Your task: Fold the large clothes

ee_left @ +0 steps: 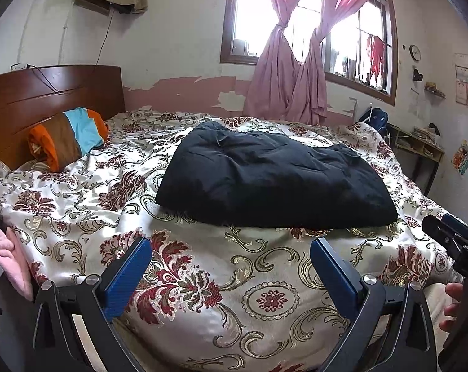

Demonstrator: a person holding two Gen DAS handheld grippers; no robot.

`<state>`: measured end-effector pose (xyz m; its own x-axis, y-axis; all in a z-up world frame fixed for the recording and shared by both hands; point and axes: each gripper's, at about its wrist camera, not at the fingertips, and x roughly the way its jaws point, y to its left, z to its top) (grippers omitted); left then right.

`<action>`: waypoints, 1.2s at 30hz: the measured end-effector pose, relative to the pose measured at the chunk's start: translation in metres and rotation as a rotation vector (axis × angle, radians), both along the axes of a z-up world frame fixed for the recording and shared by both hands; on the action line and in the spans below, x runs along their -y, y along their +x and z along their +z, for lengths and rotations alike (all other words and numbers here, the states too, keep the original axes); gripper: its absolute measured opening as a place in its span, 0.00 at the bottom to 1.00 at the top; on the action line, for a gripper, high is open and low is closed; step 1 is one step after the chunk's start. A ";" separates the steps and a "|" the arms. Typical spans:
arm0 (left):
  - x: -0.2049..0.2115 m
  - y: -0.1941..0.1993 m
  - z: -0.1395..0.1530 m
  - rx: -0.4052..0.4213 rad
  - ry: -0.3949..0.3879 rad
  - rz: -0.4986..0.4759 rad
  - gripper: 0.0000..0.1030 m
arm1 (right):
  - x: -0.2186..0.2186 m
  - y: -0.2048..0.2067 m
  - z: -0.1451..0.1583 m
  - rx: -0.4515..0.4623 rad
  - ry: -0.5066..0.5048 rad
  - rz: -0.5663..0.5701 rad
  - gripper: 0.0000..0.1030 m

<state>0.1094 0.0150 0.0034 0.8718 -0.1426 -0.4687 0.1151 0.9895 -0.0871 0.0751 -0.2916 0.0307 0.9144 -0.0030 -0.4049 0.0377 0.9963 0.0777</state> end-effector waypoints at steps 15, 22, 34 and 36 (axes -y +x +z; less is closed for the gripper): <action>-0.001 0.001 0.001 0.003 0.001 0.002 1.00 | -0.003 -0.001 -0.001 0.000 0.001 -0.002 0.98; -0.001 0.000 0.001 0.004 0.002 0.003 1.00 | -0.004 -0.001 -0.001 -0.002 0.002 -0.005 0.99; -0.001 -0.001 0.004 0.008 0.004 0.004 1.00 | -0.006 -0.002 -0.001 0.002 0.002 -0.008 0.99; -0.001 0.000 0.004 0.007 0.001 0.002 1.00 | -0.006 -0.002 -0.002 0.002 0.003 -0.008 0.99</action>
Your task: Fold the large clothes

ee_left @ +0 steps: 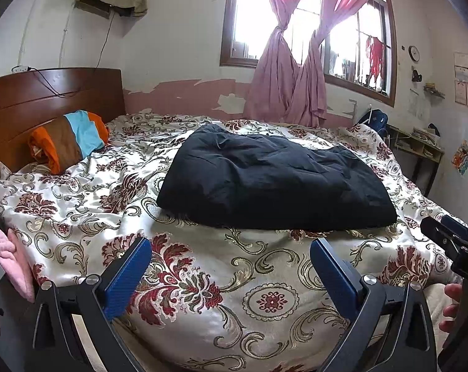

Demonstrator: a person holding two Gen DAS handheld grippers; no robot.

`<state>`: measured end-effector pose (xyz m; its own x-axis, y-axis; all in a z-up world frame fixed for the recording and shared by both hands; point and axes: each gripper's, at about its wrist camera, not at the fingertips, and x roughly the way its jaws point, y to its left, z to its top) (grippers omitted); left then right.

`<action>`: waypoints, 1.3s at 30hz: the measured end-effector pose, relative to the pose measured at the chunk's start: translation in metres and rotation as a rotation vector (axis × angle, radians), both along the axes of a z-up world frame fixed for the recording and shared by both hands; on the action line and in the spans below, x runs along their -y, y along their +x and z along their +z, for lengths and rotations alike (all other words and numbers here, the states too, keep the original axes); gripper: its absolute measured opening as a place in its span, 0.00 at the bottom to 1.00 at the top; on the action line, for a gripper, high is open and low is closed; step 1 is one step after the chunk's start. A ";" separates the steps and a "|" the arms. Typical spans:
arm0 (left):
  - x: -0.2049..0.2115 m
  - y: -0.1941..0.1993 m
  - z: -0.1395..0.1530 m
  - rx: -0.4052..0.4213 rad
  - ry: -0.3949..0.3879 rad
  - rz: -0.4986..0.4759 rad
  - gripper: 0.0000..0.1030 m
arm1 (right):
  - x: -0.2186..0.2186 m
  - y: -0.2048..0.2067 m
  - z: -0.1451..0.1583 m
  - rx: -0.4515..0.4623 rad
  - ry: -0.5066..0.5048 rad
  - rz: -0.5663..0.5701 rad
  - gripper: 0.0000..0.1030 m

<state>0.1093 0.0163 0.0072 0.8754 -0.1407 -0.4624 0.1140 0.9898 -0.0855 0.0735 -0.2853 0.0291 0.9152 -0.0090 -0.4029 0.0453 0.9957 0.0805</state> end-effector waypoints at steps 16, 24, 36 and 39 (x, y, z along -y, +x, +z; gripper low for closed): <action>0.001 -0.001 0.001 -0.001 0.001 0.000 1.00 | -0.001 0.000 0.000 -0.003 0.003 0.000 0.99; 0.001 -0.001 0.000 0.000 0.002 0.000 1.00 | -0.004 -0.001 -0.003 -0.006 0.006 0.005 0.99; 0.001 -0.002 0.000 0.000 -0.002 -0.002 1.00 | -0.006 -0.001 -0.004 -0.009 0.015 -0.002 0.99; 0.002 -0.003 -0.002 -0.003 -0.003 -0.002 1.00 | -0.006 -0.001 -0.004 -0.009 0.013 -0.001 0.99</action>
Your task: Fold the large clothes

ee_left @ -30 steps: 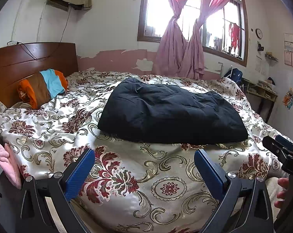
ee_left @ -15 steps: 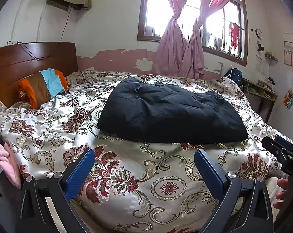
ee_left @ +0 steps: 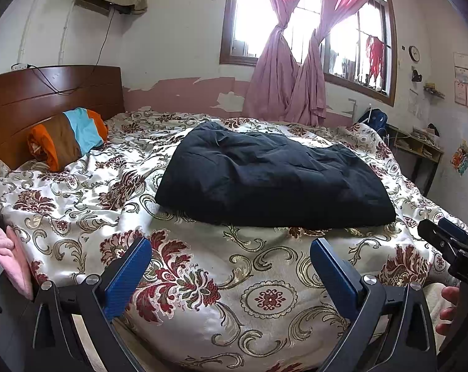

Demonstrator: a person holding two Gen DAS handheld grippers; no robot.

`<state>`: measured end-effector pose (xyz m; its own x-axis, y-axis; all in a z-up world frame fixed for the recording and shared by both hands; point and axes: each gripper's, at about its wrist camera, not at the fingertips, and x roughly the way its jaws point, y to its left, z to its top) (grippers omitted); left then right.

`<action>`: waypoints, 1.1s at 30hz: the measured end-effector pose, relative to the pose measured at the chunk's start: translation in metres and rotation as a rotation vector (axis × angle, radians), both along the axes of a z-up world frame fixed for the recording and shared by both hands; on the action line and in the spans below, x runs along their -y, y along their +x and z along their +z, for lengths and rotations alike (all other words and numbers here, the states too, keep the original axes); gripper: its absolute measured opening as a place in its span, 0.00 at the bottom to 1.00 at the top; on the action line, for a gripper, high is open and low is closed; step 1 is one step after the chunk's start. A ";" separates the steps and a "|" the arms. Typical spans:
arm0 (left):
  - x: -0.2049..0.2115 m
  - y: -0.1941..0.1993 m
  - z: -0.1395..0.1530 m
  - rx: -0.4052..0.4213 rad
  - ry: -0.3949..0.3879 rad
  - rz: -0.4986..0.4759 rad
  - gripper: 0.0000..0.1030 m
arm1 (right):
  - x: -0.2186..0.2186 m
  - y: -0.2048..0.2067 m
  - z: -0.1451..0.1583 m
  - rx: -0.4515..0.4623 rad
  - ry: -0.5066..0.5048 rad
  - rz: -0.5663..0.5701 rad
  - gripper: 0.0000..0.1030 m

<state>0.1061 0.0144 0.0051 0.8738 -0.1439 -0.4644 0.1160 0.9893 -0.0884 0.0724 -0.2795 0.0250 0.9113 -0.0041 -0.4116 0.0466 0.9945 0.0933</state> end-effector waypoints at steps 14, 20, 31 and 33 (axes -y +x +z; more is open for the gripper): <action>0.001 -0.001 0.000 0.000 -0.004 -0.002 1.00 | 0.001 0.000 0.000 0.000 0.002 0.001 0.99; 0.001 -0.002 -0.001 0.005 -0.001 -0.005 1.00 | 0.001 0.000 0.000 0.000 0.002 0.000 0.98; 0.000 0.001 -0.001 -0.010 -0.019 -0.009 1.00 | 0.000 0.000 0.000 -0.001 0.002 0.000 0.99; 0.000 0.001 -0.002 -0.012 -0.006 0.018 1.00 | 0.000 0.000 -0.001 -0.004 0.002 0.002 0.98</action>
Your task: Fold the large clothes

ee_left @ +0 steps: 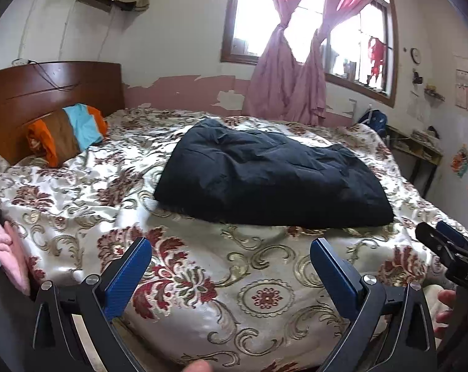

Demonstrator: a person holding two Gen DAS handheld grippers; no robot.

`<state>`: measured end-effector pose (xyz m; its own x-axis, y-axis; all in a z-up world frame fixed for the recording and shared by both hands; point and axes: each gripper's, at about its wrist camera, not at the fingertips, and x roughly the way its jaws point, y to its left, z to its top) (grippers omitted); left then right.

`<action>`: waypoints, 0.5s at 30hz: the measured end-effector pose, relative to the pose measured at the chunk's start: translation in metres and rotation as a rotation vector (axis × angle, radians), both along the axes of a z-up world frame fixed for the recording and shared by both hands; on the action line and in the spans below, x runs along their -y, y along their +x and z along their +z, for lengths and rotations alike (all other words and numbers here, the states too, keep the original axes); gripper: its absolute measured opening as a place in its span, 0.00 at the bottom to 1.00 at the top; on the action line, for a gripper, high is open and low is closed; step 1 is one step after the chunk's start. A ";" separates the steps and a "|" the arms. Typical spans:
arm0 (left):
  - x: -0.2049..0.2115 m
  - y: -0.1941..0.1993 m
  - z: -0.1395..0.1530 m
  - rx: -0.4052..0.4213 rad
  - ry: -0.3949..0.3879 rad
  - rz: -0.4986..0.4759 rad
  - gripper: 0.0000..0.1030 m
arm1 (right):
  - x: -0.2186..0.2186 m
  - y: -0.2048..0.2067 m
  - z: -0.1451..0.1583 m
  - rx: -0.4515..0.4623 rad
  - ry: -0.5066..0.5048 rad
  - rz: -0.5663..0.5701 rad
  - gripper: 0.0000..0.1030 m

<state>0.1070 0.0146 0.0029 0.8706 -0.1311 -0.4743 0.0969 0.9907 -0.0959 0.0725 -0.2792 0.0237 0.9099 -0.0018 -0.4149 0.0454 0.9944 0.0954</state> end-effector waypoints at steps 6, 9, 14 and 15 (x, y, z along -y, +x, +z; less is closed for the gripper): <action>-0.004 0.004 -0.004 -0.019 -0.011 0.013 1.00 | 0.000 0.000 -0.001 -0.001 0.000 0.002 0.99; -0.004 0.004 -0.004 -0.018 -0.003 0.017 1.00 | -0.001 0.000 -0.001 -0.002 0.000 0.001 0.99; -0.003 0.004 -0.005 -0.015 0.007 0.024 1.00 | 0.002 0.002 -0.004 -0.014 0.001 0.005 0.98; -0.003 0.005 -0.005 -0.019 0.008 0.027 1.00 | 0.002 0.004 -0.006 -0.018 0.002 0.006 0.98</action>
